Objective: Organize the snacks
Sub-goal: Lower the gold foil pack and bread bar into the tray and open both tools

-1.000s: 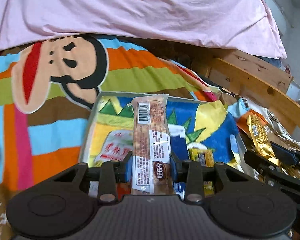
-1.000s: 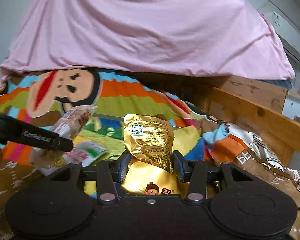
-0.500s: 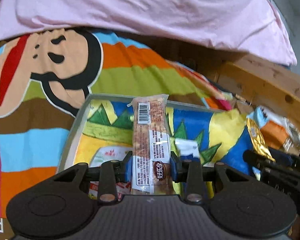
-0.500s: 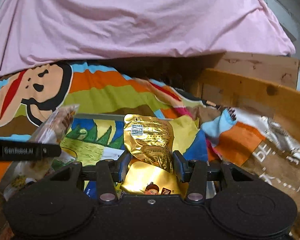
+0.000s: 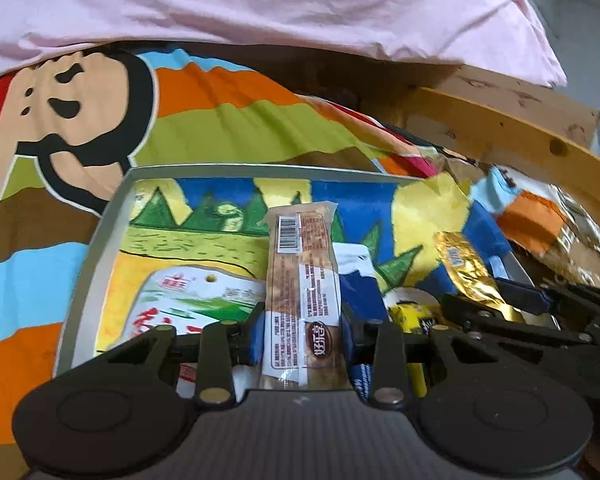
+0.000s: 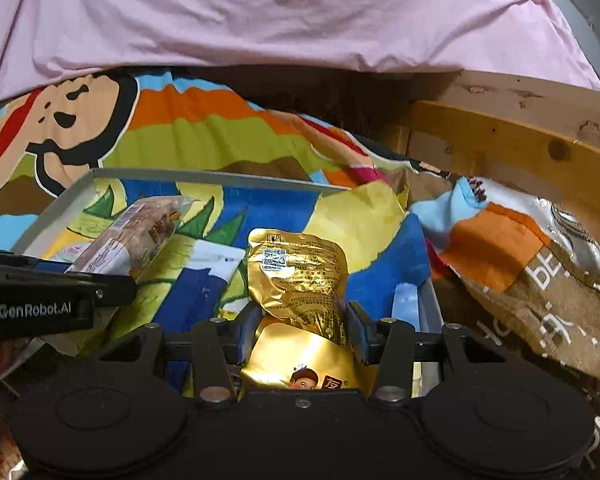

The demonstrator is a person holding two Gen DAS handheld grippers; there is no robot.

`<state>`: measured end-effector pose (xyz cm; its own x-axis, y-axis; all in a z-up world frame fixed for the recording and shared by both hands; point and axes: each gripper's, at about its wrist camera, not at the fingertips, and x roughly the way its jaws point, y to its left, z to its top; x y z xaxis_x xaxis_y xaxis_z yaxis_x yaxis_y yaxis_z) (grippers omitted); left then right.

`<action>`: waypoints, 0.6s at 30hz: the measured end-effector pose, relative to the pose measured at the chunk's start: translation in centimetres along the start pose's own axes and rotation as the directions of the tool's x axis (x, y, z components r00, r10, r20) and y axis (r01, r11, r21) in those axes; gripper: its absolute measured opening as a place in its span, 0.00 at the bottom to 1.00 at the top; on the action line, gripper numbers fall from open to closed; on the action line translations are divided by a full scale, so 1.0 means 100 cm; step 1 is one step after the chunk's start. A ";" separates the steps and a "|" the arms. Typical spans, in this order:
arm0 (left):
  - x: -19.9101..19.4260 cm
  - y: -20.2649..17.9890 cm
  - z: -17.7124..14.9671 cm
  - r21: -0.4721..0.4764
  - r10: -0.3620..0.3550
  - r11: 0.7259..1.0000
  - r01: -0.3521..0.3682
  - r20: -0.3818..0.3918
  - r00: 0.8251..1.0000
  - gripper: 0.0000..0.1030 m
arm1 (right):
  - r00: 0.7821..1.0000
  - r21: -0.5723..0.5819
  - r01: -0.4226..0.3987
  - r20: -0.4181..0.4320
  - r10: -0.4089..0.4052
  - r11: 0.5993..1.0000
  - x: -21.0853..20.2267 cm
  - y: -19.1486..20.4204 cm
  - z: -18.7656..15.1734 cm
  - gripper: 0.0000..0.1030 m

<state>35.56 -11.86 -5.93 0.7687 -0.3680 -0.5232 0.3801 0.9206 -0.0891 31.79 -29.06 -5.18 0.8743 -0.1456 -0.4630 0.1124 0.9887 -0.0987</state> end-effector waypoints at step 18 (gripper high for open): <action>0.008 -0.005 -0.007 -0.004 0.003 1.000 -0.003 -0.074 0.997 0.41 | 0.999 0.029 0.011 -0.053 -0.009 1.000 0.004 -0.005 -0.004 0.52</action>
<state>35.62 -12.54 -6.91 0.7296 -0.3547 -0.5847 0.3757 0.9223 -0.0908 31.87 -29.67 -5.68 0.8471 -0.1562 -0.5080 0.1355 0.9877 -0.0777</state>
